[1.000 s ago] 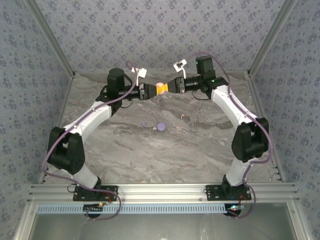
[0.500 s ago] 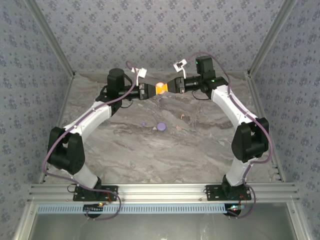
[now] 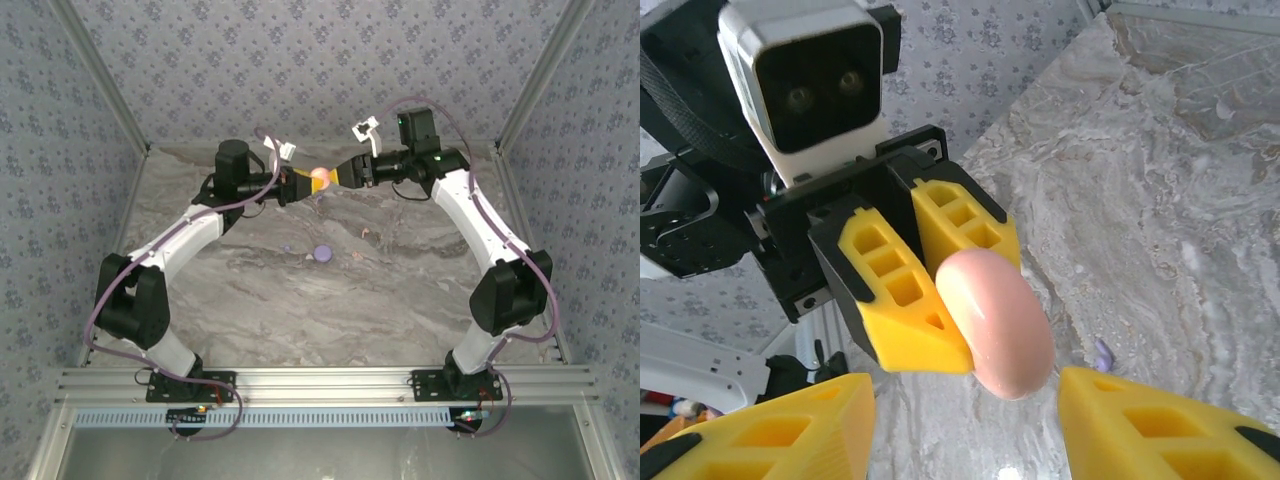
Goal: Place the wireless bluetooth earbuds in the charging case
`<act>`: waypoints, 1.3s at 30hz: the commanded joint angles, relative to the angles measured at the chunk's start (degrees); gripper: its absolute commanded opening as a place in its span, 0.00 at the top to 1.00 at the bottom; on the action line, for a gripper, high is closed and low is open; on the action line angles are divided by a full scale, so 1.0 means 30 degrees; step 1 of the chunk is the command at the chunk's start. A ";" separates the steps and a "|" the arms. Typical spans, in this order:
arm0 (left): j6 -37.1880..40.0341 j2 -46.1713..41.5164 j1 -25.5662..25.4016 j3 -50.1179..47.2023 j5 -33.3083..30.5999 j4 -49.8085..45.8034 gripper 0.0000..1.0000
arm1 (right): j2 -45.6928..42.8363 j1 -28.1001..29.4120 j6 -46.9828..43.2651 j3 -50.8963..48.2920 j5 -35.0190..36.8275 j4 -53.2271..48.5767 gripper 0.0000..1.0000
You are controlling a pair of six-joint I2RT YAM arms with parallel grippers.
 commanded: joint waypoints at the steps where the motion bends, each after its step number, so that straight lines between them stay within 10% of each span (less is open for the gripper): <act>1: 0.3133 -0.0951 -0.0321 -0.0651 0.0178 0.1856 0.83 | -0.0440 0.0240 -0.1284 0.0664 0.0717 -0.1938 0.47; 39: 0.7008 -0.2428 -0.1381 -0.1442 0.0782 0.0634 0.92 | 0.0076 0.0543 -0.1203 0.1029 0.3663 -0.2695 0.43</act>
